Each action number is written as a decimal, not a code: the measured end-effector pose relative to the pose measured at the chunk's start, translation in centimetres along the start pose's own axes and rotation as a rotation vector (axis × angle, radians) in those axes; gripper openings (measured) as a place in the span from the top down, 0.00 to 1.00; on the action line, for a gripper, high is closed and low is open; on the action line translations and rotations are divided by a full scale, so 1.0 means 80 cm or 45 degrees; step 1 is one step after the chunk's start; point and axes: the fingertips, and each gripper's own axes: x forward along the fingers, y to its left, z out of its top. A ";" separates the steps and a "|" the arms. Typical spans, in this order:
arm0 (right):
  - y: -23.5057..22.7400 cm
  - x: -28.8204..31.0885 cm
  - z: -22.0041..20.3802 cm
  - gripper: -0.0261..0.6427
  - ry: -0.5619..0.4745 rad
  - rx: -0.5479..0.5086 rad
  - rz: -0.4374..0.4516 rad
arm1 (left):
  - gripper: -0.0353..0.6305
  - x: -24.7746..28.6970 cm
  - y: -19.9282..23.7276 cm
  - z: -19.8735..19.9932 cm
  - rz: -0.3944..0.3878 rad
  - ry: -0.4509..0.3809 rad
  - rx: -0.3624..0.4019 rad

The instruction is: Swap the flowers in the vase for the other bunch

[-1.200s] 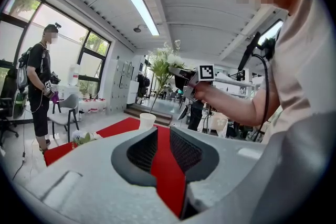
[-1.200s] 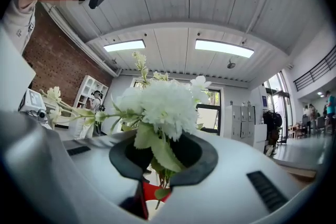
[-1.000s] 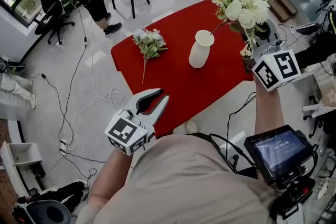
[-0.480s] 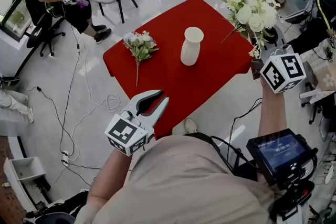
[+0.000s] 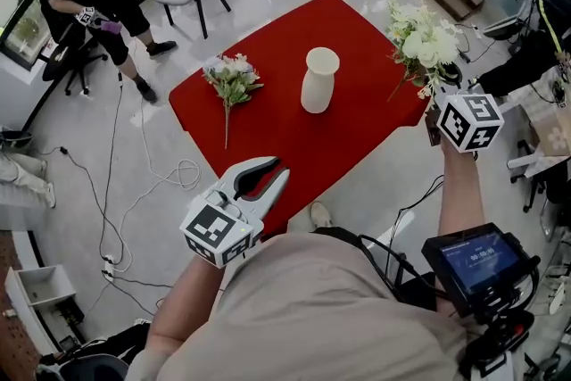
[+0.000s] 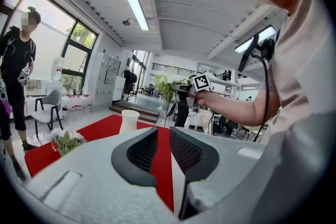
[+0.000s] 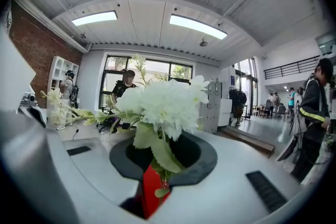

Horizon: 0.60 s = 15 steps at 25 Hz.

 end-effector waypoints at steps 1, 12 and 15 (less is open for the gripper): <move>-0.004 0.006 -0.009 0.85 0.022 0.005 0.005 | 0.86 0.003 0.000 0.000 0.005 0.002 -0.002; -0.027 0.103 -0.140 0.85 0.312 0.056 0.135 | 0.86 0.030 0.024 -0.002 0.141 0.017 -0.041; -0.020 0.111 -0.166 0.85 0.369 0.059 0.157 | 0.86 0.020 0.018 -0.006 0.182 0.011 -0.044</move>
